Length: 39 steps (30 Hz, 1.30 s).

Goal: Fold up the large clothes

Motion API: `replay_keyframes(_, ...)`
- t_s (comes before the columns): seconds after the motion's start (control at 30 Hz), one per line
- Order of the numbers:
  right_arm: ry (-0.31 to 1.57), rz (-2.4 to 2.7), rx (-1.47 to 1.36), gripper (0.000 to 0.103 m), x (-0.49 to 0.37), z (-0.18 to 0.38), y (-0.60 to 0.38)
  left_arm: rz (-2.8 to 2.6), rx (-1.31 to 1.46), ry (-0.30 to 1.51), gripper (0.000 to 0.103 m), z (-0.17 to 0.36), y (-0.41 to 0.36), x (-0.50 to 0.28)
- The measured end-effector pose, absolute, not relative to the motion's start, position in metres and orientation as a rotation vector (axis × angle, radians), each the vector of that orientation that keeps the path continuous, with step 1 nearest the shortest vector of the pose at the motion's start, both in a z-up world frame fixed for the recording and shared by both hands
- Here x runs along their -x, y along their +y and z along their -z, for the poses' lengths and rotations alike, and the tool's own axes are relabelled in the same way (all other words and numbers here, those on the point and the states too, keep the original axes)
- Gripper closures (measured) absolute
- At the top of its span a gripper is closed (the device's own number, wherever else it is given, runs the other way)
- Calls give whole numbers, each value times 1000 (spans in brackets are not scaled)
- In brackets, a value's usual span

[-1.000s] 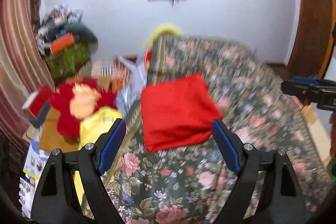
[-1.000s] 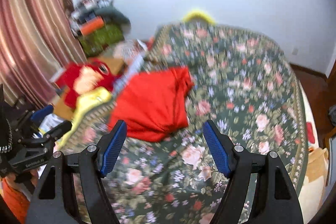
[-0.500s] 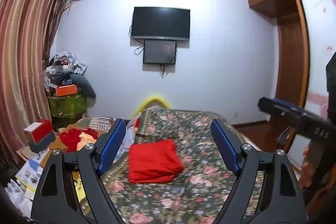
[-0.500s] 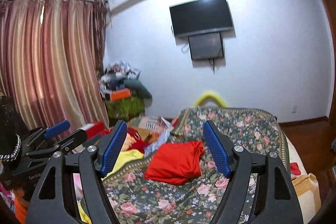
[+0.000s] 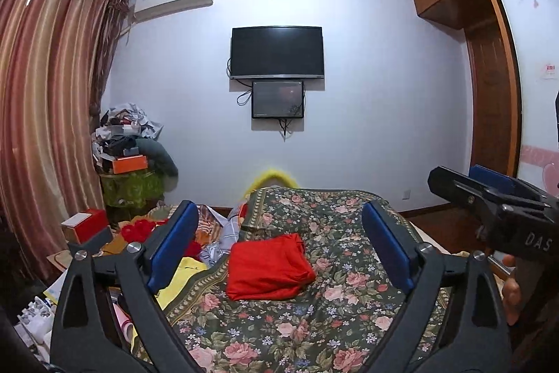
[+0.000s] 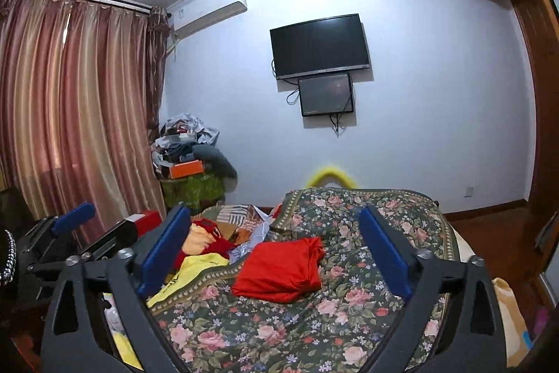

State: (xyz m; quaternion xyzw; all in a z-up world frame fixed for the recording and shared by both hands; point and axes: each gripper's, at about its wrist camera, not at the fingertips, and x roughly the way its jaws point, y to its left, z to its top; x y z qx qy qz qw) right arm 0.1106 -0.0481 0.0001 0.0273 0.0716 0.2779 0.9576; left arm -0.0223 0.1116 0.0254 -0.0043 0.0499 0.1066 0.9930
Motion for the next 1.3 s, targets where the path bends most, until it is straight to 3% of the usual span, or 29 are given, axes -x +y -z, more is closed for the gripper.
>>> replay_keyframes(1.3,176,-542,-51,0,-105,11,-57,-228,73,103,2,-18,119,24)
